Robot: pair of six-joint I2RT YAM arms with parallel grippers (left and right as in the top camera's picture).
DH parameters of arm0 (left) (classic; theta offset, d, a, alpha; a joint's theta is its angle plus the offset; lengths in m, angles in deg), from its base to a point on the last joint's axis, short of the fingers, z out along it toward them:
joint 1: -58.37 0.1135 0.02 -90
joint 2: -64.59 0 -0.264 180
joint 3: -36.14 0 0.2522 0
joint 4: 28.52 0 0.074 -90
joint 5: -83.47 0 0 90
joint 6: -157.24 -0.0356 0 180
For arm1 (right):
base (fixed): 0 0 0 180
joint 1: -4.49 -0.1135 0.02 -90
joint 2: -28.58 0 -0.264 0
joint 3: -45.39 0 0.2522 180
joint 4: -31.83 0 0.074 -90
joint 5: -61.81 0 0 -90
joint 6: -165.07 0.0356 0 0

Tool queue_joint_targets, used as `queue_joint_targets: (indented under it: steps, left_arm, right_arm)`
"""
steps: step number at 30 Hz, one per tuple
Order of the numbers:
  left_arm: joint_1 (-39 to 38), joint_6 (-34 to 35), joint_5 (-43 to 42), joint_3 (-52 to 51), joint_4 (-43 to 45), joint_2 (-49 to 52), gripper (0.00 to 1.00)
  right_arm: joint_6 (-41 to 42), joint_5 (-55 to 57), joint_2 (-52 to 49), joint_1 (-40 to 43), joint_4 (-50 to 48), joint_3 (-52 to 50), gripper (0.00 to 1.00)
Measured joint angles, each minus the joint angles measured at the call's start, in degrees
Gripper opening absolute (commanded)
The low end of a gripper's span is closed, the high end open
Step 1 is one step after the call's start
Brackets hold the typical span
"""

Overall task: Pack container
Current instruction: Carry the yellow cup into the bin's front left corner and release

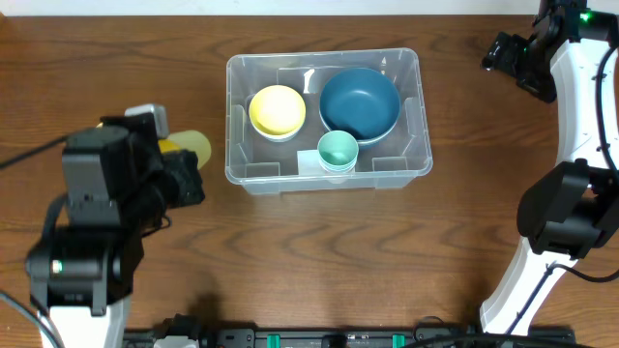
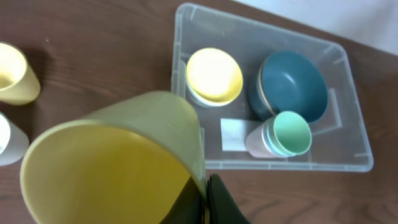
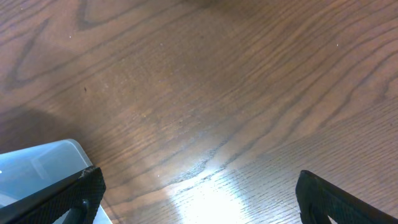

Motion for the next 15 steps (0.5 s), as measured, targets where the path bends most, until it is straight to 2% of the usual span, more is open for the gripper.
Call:
queue_joint_targets:
  steps: [8, 15]
  left_arm:
    - [-4.0, -0.68, 1.36, 14.75, -7.63, 13.81, 0.06]
    - [-9.42, -2.03, 5.16, 24.2, -9.53, 26.05, 0.06]
  right_arm:
    - [0.0, 0.0, 0.0, -0.02, 0.0, 0.0, 0.99]
    - [0.0, 0.02, 0.0, -0.02, 0.0, 0.0, 0.99]
